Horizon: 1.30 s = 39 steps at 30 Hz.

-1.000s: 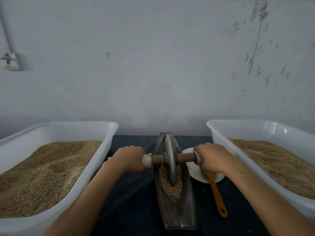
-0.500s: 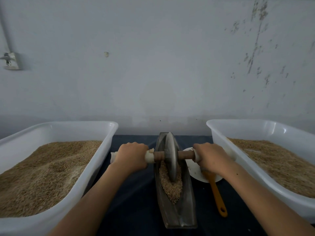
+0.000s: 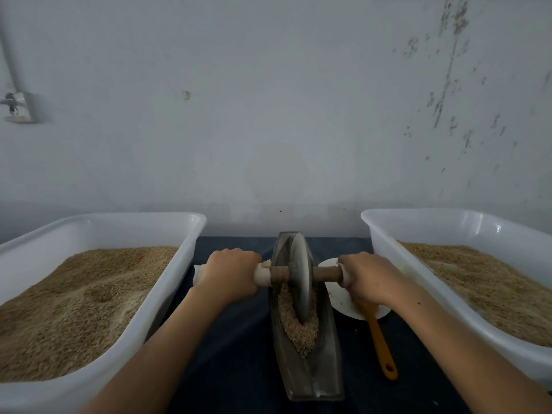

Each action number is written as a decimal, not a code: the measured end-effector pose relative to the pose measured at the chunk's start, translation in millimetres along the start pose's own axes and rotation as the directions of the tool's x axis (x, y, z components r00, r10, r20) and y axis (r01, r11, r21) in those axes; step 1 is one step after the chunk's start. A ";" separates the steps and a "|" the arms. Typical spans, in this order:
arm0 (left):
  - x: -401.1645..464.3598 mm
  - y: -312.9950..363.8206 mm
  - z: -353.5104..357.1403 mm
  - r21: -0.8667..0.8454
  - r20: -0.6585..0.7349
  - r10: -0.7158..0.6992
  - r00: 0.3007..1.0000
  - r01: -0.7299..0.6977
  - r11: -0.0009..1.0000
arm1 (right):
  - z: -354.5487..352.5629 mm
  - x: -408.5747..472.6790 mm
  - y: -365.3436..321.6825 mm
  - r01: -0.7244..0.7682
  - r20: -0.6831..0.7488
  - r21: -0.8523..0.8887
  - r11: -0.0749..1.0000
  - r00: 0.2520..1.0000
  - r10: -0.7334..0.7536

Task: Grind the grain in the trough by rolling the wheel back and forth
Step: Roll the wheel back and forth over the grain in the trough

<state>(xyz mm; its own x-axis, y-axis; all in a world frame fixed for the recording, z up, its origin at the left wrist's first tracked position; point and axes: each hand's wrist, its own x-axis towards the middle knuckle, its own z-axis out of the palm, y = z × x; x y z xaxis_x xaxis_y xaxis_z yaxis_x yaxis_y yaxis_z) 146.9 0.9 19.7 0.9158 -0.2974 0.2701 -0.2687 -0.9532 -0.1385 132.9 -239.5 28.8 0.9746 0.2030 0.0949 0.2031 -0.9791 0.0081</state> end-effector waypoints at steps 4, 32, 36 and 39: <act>-0.8 4.7 5.1 0.029 -0.125 -0.042 0.991 0.046 0.998 | 9.5 -0.3 -1.3 0.003 -0.169 0.005 1.000 0.986 -0.002; -1.8 -2.1 1.9 -0.098 0.050 -0.021 0.999 0.026 0.995 | 2.2 -4.2 -8.0 -0.003 -0.159 -0.088 0.996 0.987 -0.011; -2.2 -2.9 -1.0 -0.106 0.146 -0.011 0.989 0.026 0.994 | -3.0 -4.6 -8.0 0.000 -0.069 -0.080 0.997 0.998 -0.005; -2.5 -3.2 -4.6 -0.124 0.227 0.008 0.974 0.021 0.992 | -10.3 -5.7 -7.7 0.000 0.041 -0.059 0.998 0.999 0.002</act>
<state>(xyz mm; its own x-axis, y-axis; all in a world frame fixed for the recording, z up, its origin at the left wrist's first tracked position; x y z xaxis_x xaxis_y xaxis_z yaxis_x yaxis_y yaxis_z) 144.0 4.5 23.9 0.9575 -0.2847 0.0458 -0.2844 -0.9586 -0.0133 124.8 -233.2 38.4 0.9781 0.2011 0.0545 0.1973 -0.9780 0.0672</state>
